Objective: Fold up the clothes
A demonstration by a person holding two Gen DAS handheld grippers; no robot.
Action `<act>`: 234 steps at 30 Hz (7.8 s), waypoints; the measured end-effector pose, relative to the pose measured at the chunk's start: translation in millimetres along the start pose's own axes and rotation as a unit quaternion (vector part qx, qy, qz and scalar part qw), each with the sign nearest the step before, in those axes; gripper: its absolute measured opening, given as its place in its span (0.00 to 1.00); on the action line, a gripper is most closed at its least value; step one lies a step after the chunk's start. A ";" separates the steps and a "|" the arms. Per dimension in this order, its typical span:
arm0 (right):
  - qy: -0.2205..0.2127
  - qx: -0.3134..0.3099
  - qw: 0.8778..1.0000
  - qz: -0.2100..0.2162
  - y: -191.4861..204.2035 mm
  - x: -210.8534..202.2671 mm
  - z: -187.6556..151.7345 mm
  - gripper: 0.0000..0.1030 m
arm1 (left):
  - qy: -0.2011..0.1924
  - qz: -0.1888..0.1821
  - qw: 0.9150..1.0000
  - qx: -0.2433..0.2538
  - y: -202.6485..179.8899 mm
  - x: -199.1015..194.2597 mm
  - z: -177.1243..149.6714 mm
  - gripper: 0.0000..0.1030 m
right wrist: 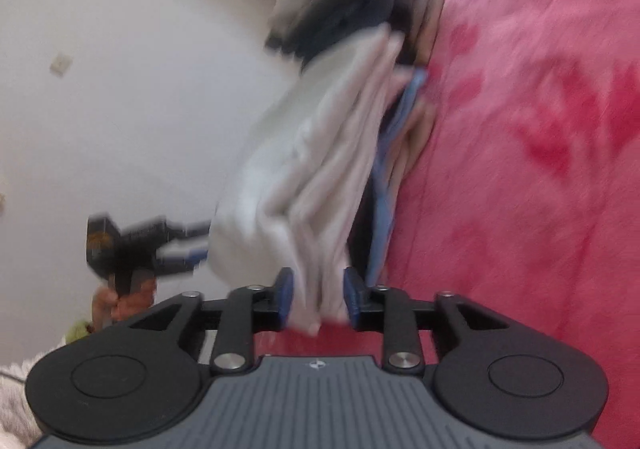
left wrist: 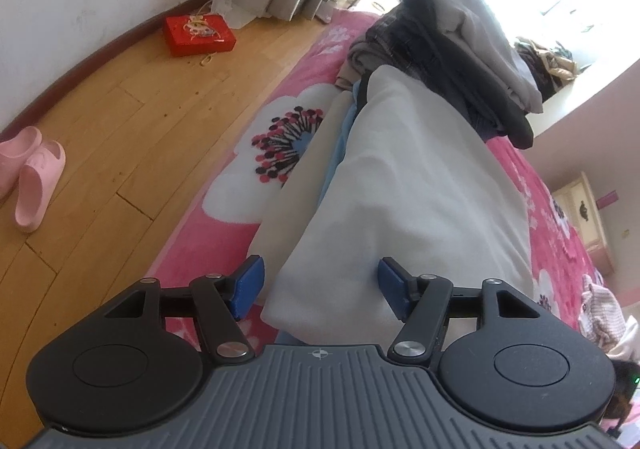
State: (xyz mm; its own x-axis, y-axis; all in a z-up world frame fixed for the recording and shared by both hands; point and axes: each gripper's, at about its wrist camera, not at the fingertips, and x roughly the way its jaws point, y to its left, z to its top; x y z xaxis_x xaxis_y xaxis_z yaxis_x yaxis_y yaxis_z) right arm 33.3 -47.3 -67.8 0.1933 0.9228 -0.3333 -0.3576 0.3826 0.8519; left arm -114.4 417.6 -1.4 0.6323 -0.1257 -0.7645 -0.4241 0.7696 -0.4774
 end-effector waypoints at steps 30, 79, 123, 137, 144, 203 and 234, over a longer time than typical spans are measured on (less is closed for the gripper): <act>-0.026 0.016 0.999 -0.040 -8.3 121.9 149.3 0.25 | -0.016 0.016 1.000 -0.010 -5.8 15.4 -9.0 0.63; 0.009 -0.318 0.947 -0.033 65.6 5.5 -36.9 0.25 | -0.041 0.069 0.986 0.149 -148.1 89.3 64.6 0.68; -0.026 -0.275 0.924 -0.266 68.2 -94.8 -42.4 0.98 | -0.109 0.014 0.980 0.165 -262.4 -15.4 -90.2 1.00; -0.041 -0.296 0.908 -0.292 142.8 -117.5 -90.1 1.00 | -0.150 0.078 0.967 0.188 -245.1 -79.1 -143.9 1.00; -0.032 -0.276 0.897 -0.344 164.5 -102.0 -96.1 1.00 | -0.161 0.157 0.957 0.186 -236.4 -85.2 -163.5 1.00; 0.025 -0.310 0.890 -0.332 188.9 -50.2 -121.9 1.00 | -0.142 0.263 0.941 0.157 -201.9 -72.6 -184.1 1.00; 0.022 -0.309 0.884 -0.349 188.3 -49.1 -120.7 1.00 | -0.150 0.286 0.934 0.155 -193.1 -72.8 -180.8 1.00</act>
State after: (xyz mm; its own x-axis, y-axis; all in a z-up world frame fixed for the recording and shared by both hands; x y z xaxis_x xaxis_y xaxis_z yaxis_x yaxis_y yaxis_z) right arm -153.8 -15.1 60.2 0.5328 0.4473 -0.7183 -0.5994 0.7987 0.0528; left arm -195.8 165.0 68.1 0.5337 0.5065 -0.6772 -0.5689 0.8076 0.1557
